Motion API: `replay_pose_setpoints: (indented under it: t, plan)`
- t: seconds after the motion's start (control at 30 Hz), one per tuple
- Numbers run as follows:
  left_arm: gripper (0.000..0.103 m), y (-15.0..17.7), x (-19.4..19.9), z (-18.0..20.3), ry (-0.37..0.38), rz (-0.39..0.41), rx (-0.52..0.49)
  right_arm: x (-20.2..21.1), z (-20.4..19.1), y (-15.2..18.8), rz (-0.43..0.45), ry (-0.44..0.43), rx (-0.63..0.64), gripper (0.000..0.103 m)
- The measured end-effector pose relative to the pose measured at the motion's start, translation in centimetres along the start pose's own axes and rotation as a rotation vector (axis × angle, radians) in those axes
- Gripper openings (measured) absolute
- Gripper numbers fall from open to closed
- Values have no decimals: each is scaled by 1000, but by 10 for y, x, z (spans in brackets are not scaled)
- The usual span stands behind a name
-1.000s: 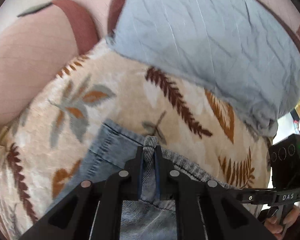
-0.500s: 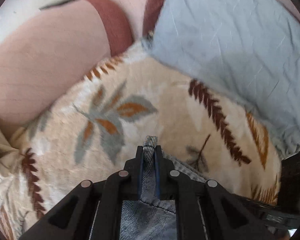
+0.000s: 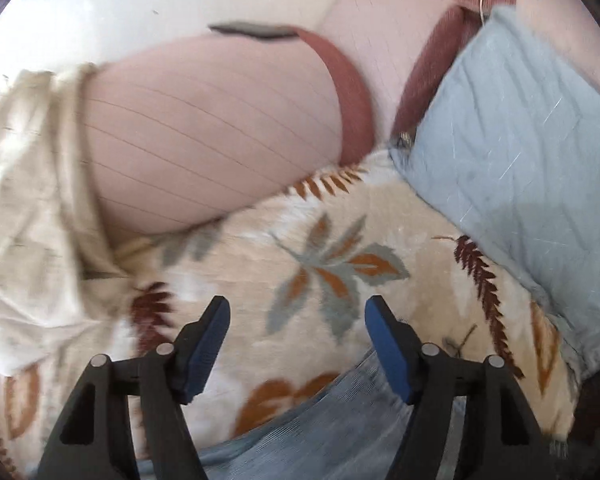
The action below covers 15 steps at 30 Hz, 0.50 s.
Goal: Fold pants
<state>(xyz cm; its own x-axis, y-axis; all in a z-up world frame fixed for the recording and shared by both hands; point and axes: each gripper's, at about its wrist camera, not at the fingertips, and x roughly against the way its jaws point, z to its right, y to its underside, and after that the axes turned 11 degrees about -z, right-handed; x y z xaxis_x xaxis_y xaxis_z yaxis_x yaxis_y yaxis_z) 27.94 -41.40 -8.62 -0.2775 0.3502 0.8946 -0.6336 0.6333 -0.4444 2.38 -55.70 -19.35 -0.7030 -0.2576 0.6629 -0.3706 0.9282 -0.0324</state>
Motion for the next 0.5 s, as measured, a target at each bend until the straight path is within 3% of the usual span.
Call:
replay_pose_setpoints:
  t: [0.07,0.13,0.23,0.37,0.5]
  plan:
    - [76,16,26,-20,-34,-8,-7,7,-4,3,3,-5,-2,18]
    - [76,45,50,-42,-45,-9,2,15,-20,0,49,30,42,26]
    - [85,103,74,-78,-88,-38,56,28,-53,11,94,26,210,30]
    - [85,192,88,-136,-179,-83,203,6,-92,38,9,-12,427,30]
    - [85,274,88,-195,-283,-127,397,-46,-109,63,-92,94,565,30]
